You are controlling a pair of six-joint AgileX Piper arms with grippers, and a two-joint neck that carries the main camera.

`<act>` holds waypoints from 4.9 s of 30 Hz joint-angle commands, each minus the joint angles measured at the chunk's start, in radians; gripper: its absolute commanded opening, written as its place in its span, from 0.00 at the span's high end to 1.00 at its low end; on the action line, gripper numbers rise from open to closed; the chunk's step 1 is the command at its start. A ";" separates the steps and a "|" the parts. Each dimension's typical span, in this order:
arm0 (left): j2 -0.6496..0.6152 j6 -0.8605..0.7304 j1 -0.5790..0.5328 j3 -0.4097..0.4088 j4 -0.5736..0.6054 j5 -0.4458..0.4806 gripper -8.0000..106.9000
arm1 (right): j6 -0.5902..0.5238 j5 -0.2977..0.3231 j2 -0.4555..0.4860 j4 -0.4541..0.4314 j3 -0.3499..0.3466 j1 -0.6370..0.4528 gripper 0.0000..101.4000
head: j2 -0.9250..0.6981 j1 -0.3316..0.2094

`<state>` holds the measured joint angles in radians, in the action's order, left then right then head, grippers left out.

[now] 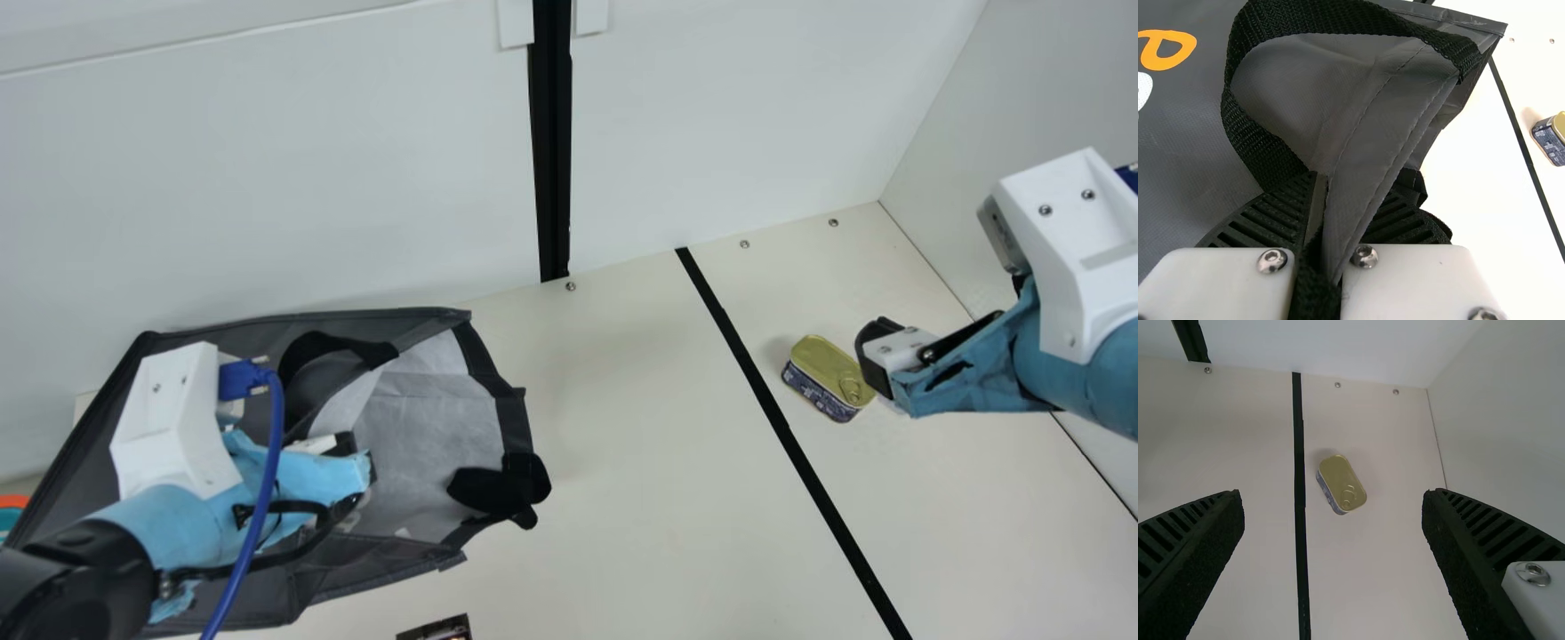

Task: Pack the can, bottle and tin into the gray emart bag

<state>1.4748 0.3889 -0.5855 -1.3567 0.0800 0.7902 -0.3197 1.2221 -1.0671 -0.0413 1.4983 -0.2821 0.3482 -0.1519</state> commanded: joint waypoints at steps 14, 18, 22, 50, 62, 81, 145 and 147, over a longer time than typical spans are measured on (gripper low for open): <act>0.000 0.000 0.000 0.000 0.000 0.000 0.84 | 0.000 -0.002 0.026 0.031 -0.059 -0.049 0.10 | 0.001 -0.023; 0.000 0.000 0.000 0.000 0.000 0.000 0.84 | 0.002 -0.002 0.030 0.036 -0.066 -0.052 0.10 | 0.001 -0.023; 0.000 0.000 0.000 0.000 0.000 0.000 0.84 | 0.003 -0.002 0.032 0.040 -0.071 -0.054 0.10 | 0.001 -0.023; 0.000 0.000 0.000 0.000 0.000 0.000 0.84 | -0.024 -0.002 -0.018 0.060 -0.070 -0.080 0.10 | 0.001 -0.023; 0.000 0.000 0.000 0.000 0.000 0.000 0.84 | -0.101 -0.002 -0.075 0.089 -0.047 -0.142 0.10 | 0.001 -0.023; 0.000 0.000 0.000 0.000 0.000 0.000 0.84 | -0.242 -0.002 -0.183 0.159 -0.015 -0.226 0.10 | 0.001 -0.023; 0.000 0.000 0.000 0.000 0.000 0.000 0.84 | -0.479 -0.149 -0.500 0.199 -0.061 -0.252 0.10 | 0.001 -0.023; 0.000 0.000 0.000 0.000 0.000 0.000 0.84 | -0.478 -0.154 -0.509 0.195 -0.061 -0.247 0.10 | 0.001 -0.023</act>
<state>1.4748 0.3889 -0.5855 -1.3567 0.0800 0.7902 -0.8002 1.0707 -1.5741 0.1524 1.4367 -0.5300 0.3482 -0.1519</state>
